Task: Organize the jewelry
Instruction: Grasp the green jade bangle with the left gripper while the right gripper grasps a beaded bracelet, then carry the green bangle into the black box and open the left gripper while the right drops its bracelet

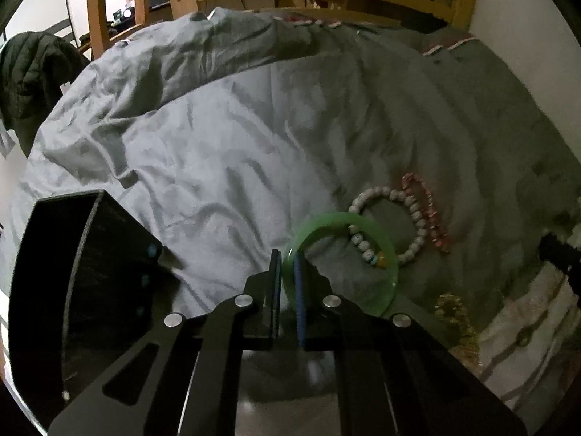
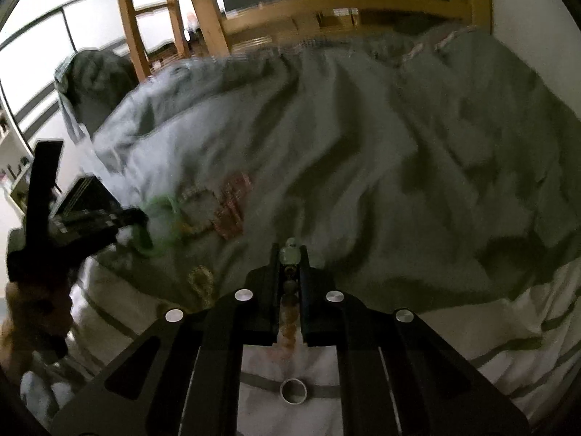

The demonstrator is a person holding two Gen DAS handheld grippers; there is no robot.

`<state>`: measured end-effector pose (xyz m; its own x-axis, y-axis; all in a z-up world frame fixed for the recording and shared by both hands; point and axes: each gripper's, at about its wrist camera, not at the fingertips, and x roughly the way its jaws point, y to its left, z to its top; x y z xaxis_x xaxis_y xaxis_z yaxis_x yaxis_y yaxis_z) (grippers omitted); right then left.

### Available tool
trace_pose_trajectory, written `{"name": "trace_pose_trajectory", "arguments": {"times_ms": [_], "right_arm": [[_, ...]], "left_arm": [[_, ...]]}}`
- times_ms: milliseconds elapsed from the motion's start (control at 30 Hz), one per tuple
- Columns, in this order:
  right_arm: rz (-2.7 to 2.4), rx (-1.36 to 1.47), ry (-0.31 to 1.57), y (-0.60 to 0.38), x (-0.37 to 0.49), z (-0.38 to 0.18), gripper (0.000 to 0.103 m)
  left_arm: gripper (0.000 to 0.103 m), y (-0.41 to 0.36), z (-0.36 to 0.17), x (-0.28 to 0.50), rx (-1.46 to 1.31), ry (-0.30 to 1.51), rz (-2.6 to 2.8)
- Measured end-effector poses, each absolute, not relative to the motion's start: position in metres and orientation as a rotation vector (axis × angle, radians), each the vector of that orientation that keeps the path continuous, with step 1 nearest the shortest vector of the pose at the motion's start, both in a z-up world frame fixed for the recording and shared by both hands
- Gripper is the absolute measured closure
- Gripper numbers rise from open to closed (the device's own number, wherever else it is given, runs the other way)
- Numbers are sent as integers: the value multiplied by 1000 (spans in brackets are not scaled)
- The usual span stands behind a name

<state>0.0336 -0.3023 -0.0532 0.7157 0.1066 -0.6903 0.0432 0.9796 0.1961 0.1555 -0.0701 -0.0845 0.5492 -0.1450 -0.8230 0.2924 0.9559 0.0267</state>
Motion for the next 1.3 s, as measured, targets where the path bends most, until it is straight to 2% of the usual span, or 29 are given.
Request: {"name": "trace_pose_trajectory", "arguments": {"times_ms": [233, 267, 300, 533, 667, 733, 767, 800, 867, 900, 967, 1033, 1067, 1100, 1167, 1300], "right_arm": [[34, 225, 731, -306, 32, -46, 94], [36, 227, 728, -307, 32, -46, 94], [41, 229, 726, -306, 32, -45, 94], [88, 270, 691, -306, 23, -35, 94], [75, 275, 692, -306, 19, -35, 94], [75, 269, 694, -304, 18, -35, 94], [80, 264, 695, -302, 17, -35, 94], [81, 258, 696, -301, 17, -35, 94], [82, 243, 697, -298, 17, -36, 94], [83, 238, 699, -297, 18, -36, 94], [82, 240, 701, -298, 18, -37, 94], [79, 244, 702, -299, 19, -38, 94], [79, 246, 704, -299, 20, -39, 94], [80, 246, 705, -298, 21, -39, 94], [83, 242, 706, -298, 21, -39, 94], [88, 235, 699, -297, 20, -38, 94]], "left_arm": [[96, -73, -60, 142, 175, 899, -285], [97, -72, -60, 141, 174, 899, -288], [103, -72, -59, 141, 171, 899, -288], [103, -63, -37, 130, 143, 857, -294], [102, -58, -49, 131, 122, 907, -304], [97, -59, -58, 134, 130, 921, -280], [80, -62, -65, 137, 146, 931, -279], [51, -66, -71, 141, 159, 934, -276], [29, -74, -77, 145, 186, 894, -264], [29, -78, -80, 147, 205, 877, -248], [30, -83, -89, 153, 233, 892, -227], [68, -82, -105, 161, 241, 962, -220], [83, -80, -111, 163, 242, 990, -212], [90, -78, -113, 164, 228, 997, -223], [94, -75, -109, 164, 205, 994, -245], [96, -72, -97, 160, 175, 978, -266]]}}
